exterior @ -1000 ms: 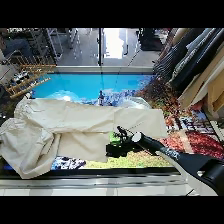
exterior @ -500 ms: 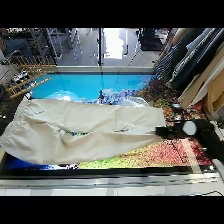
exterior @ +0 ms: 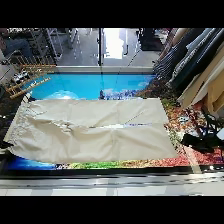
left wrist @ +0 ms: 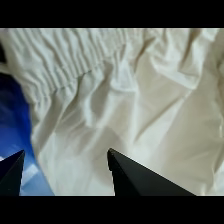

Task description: Fold the clothes and pants, and hang the long-sleeved shirts on hangers.

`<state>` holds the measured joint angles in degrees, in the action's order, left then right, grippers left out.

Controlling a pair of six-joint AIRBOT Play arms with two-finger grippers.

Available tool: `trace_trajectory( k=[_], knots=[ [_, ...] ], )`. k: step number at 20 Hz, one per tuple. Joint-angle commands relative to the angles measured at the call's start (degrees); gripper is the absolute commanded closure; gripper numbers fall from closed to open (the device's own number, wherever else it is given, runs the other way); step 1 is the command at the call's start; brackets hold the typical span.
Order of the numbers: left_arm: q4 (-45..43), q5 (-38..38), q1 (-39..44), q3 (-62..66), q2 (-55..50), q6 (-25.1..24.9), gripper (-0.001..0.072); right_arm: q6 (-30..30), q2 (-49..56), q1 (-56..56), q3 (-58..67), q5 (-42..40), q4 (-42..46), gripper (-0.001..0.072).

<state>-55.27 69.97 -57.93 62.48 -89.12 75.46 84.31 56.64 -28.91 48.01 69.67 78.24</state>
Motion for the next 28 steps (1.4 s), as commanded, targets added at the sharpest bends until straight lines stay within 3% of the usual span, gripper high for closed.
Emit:
trace_trajectory(
  k=[1, 6, 7, 13, 16, 18, 19, 22, 25, 27, 28],
  knots=[
    [0.02, -11.41, -0.09, -7.63, 4.13, 0.00, 0.0154, -3.67, -3.15, -8.26, -8.46, 1.64, -15.04, 0.0151],
    [2.25, -17.84, -0.15, -7.96, 4.28, 0.17, 0.0155, -3.48, -5.77, -17.55, -20.68, 0.98, -19.08, 0.0161],
    [2.45, -18.97, -0.15, -7.96, 4.26, 0.17, 0.0155, -3.56, -5.75, -19.32, -21.84, 0.26, -19.12, 0.0216],
    [4.61, -21.90, 0.04, -7.96, 2.56, 0.39, 0.0161, -9.03, -2.34, -21.51, -26.23, -8.15, -27.02, 0.0209],
    [10.01, -22.93, 0.09, -7.96, 0.66, 0.35, 0.0242, -12.96, 0.33, -21.51, -26.23, -9.88, -31.78, 0.0210],
    [14.23, -23.80, 0.15, -7.96, -0.48, 0.33, 0.0248, -13.22, 1.40, -20.50, -26.25, -11.43, -32.11, 0.0211],
    [15.32, -24.26, 0.33, -7.96, -0.98, 0.31, 0.0301, -13.25, 1.79, -19.52, -26.29, -12.52, -31.98, 0.0214],
    [15.76, -25.42, 1.11, -7.96, -1.66, 0.31, 0.0689, -13.03, 2.34, -15.98, -26.27, -18.16, -33.05, 0.0331],
    [21.38, -26.05, 1.03, -7.96, -1.66, -1.55, 0.0692, -13.35, 2.29, -13.14, -26.23, -23.65, -37.66, 0.0503],
    [26.08, -24.72, 1.05, -7.93, -1.60, -5.18, 0.0693, -15.43, 2.29, -11.39, -26.21, -24.76, -39.98, 0.0549],
    [27.89, -23.32, 1.03, -7.89, -1.49, -6.47, 0.0693, -16.59, 2.25, -10.62, -26.21, -24.76, -40.79, 0.0634]
  ],
)
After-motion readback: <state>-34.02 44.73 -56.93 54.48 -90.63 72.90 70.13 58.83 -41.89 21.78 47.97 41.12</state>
